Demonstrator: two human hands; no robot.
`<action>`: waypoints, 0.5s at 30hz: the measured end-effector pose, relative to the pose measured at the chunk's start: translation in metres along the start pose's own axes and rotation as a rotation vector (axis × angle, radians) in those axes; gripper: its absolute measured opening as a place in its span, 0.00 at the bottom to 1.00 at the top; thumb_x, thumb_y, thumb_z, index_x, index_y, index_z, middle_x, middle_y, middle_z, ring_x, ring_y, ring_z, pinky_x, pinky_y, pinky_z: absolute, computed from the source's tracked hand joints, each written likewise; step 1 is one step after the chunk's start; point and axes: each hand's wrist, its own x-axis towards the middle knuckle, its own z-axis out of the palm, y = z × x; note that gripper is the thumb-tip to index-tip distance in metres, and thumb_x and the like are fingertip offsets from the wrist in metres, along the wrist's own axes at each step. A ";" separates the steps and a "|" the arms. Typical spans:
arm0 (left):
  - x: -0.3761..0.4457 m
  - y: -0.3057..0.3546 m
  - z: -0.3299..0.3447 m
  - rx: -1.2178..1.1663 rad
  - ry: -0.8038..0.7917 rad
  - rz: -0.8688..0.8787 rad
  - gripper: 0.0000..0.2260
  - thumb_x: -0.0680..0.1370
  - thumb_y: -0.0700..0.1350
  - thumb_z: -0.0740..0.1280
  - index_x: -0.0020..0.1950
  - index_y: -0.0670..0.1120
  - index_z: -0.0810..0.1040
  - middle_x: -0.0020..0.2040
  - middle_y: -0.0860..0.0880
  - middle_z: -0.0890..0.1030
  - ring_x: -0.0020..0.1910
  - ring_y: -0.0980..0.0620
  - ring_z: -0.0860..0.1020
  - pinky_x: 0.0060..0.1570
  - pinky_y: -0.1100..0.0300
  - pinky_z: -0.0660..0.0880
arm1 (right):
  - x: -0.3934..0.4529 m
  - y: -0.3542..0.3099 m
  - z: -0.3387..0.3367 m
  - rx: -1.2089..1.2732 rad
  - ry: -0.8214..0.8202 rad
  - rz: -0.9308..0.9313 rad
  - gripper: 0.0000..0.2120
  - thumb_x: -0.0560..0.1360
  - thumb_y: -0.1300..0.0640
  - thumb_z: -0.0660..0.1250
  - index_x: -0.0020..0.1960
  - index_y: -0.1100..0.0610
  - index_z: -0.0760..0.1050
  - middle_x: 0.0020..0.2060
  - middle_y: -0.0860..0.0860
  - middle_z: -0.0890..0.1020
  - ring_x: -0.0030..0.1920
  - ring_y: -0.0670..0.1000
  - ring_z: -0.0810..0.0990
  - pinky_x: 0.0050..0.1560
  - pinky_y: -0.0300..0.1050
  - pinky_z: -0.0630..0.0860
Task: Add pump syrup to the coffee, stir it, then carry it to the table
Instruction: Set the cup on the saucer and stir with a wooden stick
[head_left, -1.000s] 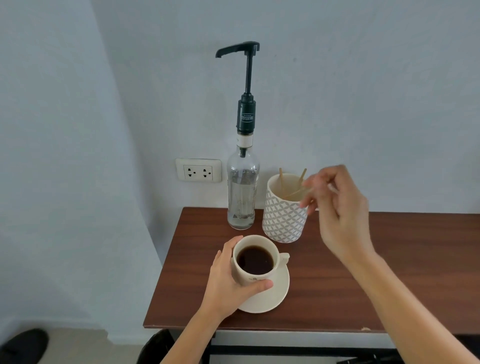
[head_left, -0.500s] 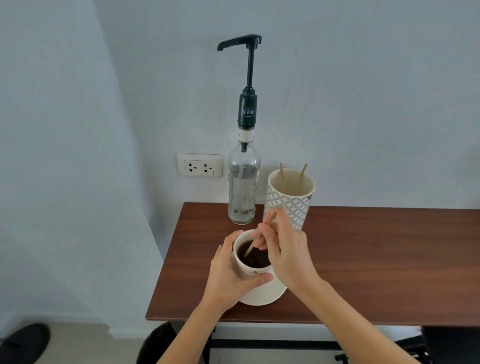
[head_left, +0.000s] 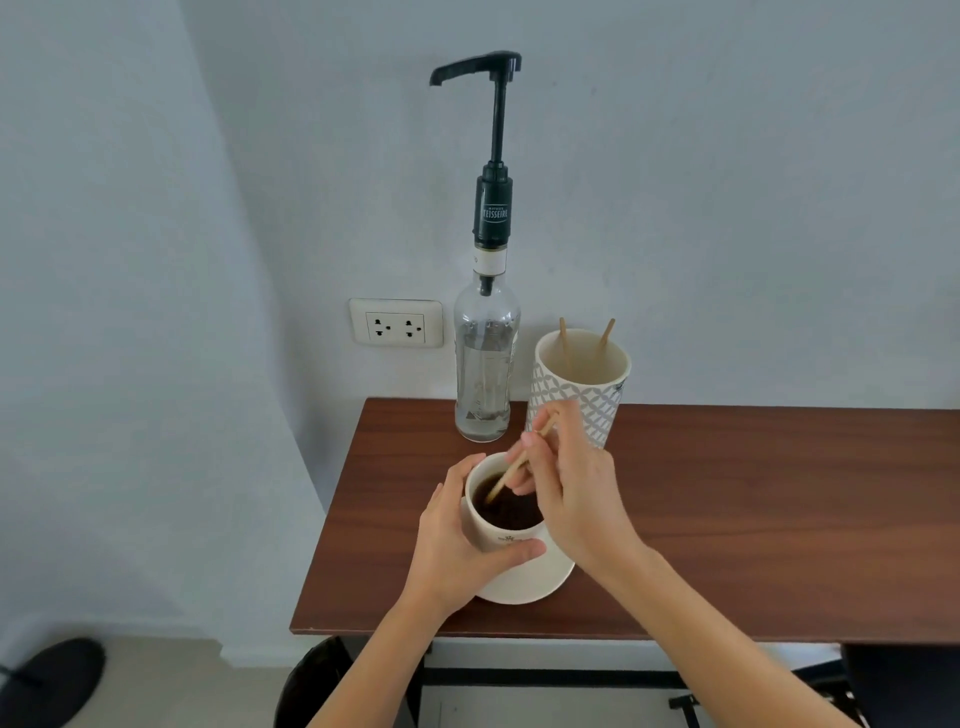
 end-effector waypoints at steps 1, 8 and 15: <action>0.000 0.000 0.000 0.000 -0.002 -0.002 0.40 0.60 0.56 0.84 0.63 0.73 0.65 0.61 0.64 0.78 0.64 0.57 0.77 0.64 0.50 0.76 | 0.005 0.000 0.001 0.003 0.007 -0.007 0.06 0.83 0.62 0.56 0.52 0.51 0.64 0.39 0.54 0.83 0.36 0.48 0.84 0.40 0.41 0.83; 0.000 0.000 0.001 0.008 -0.007 0.000 0.40 0.60 0.57 0.83 0.63 0.75 0.64 0.62 0.68 0.76 0.65 0.60 0.76 0.65 0.55 0.75 | 0.002 0.003 -0.024 -0.160 -0.060 -0.022 0.06 0.84 0.60 0.54 0.52 0.49 0.62 0.36 0.52 0.78 0.31 0.48 0.78 0.33 0.44 0.78; -0.001 -0.002 0.001 -0.004 -0.008 0.009 0.40 0.60 0.56 0.83 0.62 0.76 0.64 0.62 0.68 0.77 0.64 0.61 0.76 0.63 0.62 0.74 | 0.014 -0.003 -0.005 -0.048 0.030 -0.031 0.03 0.83 0.62 0.55 0.53 0.56 0.66 0.39 0.53 0.82 0.34 0.48 0.83 0.38 0.44 0.82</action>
